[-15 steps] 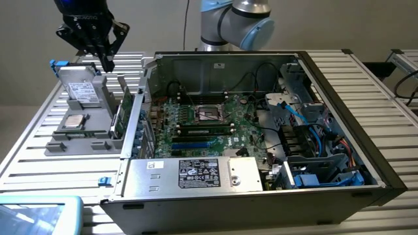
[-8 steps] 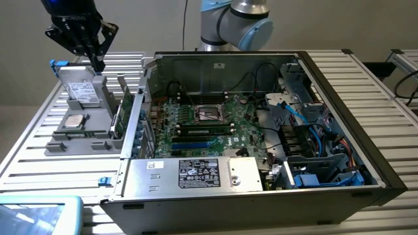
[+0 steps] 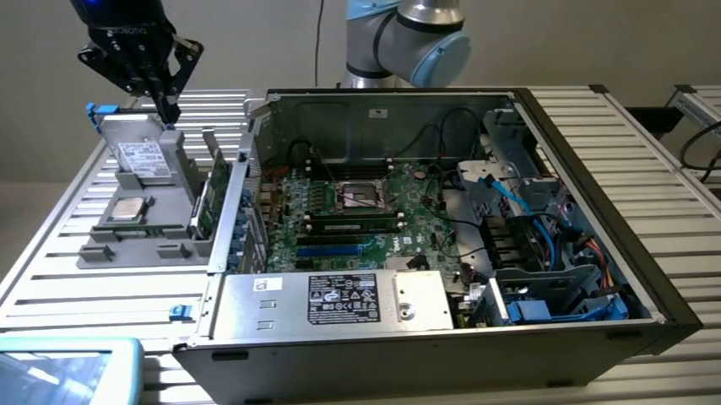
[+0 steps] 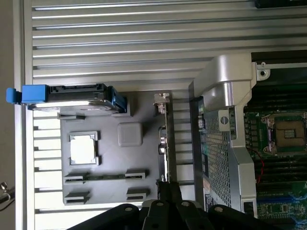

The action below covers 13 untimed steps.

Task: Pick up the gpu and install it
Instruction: 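Pick up the gpu and move the gpu toward the slot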

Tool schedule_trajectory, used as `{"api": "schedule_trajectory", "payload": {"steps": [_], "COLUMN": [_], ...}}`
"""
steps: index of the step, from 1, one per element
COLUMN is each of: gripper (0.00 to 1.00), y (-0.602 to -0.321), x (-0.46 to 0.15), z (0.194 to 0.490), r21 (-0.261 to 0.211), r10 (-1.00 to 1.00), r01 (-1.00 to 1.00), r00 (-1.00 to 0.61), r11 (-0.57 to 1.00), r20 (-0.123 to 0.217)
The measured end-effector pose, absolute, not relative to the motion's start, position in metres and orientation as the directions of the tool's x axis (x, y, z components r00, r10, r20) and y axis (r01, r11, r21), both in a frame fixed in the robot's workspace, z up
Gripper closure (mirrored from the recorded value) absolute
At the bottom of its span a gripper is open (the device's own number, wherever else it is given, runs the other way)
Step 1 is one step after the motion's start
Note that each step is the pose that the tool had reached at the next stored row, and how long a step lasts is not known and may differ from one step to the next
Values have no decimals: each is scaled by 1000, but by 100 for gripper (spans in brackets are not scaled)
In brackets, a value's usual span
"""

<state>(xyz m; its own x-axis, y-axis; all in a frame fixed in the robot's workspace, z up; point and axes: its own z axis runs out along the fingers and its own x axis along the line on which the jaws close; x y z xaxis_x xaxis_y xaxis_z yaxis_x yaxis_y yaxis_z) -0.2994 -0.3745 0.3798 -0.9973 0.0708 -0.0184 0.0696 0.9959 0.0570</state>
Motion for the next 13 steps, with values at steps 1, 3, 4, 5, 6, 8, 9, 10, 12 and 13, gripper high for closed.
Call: {"api": "schedule_trajectory", "payload": {"steps": [1, 3, 4, 5, 6, 8, 9, 10, 12, 13], "gripper": [88, 88, 88, 88, 87, 81, 75, 75, 63, 63], "y": [-374, -374, -374, -374, -374, -374, -374, -374, -374, -374], "x": [-299, -299, -299, -299, -299, -299, -299, -299, -300, -301], "z": [380, 380, 380, 380, 380, 380, 380, 380, 379, 378], "r21": [57, 57, 57, 57, 57, 57, 57, 57, 57, 57], "r10": [71, 71, 71, 71, 71, 71, 71, 71, 71, 71], "r01": [70, 70, 70, 70, 70, 70, 70, 70, 70, 70], "r00": [-997, -997, -997, -997, -997, -997, -997, -997, -997, -997], "r11": [996, 996, 996, 996, 996, 996, 996, 996, 996, 996], "r20": [-18, -18, -18, -18, -18, -18, -18, -18, -20, -23]}}
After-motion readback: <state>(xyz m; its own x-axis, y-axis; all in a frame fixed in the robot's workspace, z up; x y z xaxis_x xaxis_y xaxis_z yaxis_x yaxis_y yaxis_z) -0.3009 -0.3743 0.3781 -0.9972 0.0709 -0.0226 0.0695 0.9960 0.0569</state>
